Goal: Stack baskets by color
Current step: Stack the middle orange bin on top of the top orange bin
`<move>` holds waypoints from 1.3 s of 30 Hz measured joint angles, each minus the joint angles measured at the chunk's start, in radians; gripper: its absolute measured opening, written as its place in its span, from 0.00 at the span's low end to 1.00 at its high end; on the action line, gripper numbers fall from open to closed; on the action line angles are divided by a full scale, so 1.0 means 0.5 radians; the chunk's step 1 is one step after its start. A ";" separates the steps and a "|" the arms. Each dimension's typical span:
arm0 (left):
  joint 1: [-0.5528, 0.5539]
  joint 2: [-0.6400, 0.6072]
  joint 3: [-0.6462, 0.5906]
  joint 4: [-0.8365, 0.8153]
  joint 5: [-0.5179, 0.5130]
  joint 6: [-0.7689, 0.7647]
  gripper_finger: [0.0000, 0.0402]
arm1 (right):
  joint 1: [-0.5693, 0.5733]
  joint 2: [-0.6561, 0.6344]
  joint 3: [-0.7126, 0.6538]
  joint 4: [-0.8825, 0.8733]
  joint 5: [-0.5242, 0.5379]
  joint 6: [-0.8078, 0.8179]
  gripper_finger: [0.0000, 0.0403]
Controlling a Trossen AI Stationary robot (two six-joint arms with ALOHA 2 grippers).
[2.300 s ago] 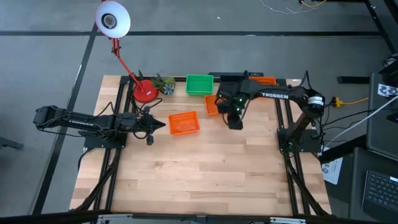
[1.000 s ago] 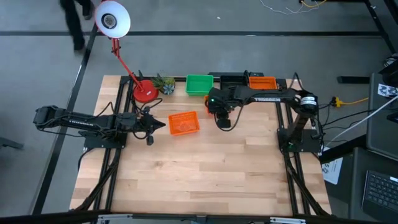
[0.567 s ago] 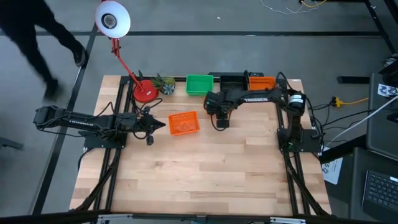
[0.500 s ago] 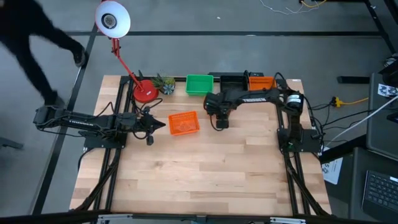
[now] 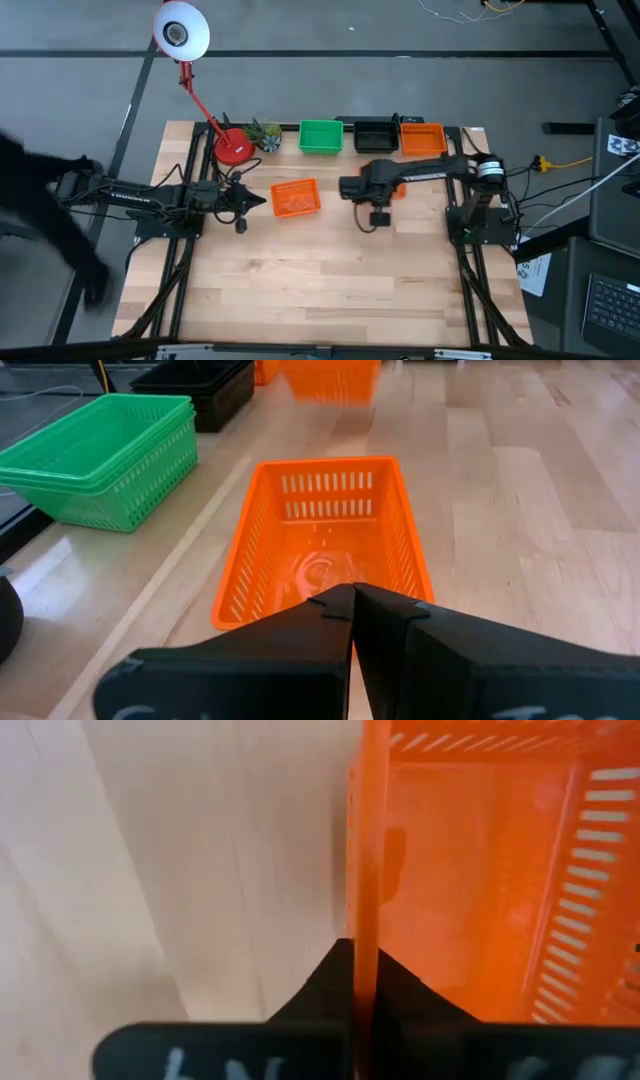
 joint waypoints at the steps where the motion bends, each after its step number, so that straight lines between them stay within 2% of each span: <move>1: 0.000 -0.001 0.000 0.000 0.000 0.000 0.00 | 0.021 -0.048 0.000 -0.116 0.077 0.065 0.00; 6: 0.000 0.000 0.000 -0.001 0.000 0.000 0.00 | 0.024 -0.327 0.000 -0.618 0.459 0.381 0.00; 8: 0.000 0.000 0.000 -0.002 0.000 0.000 0.00 | -0.019 -0.460 -0.005 -0.646 0.628 0.454 0.00; 14: 0.001 0.000 0.001 -0.048 -0.001 0.001 0.00 | -0.340 -0.872 -0.202 -0.579 0.829 0.261 0.00; 18: 0.002 0.000 0.001 -0.045 0.000 0.001 0.00 | -0.612 -1.056 -0.390 -0.417 0.845 0.012 0.00; 22: 0.002 0.000 0.001 -0.043 0.000 0.001 0.00 | -0.774 -1.090 -0.560 0.008 0.761 -0.245 0.00; 26: 0.002 0.000 0.001 -0.042 -0.001 -0.001 0.00 | -0.876 -1.041 -0.680 0.445 0.775 -0.597 0.00; 29: 0.002 0.000 0.001 -0.042 -0.001 -0.001 0.00 | -0.995 -0.996 -0.721 0.502 0.845 -0.693 0.00; 35: 0.002 0.000 0.001 -0.041 -0.002 0.001 0.00 | -1.184 -0.919 -0.753 0.509 0.856 -0.749 0.00; 39: 0.002 0.000 0.001 -0.041 -0.002 0.001 0.00 | -1.271 -0.859 -0.754 0.647 0.870 -0.809 0.00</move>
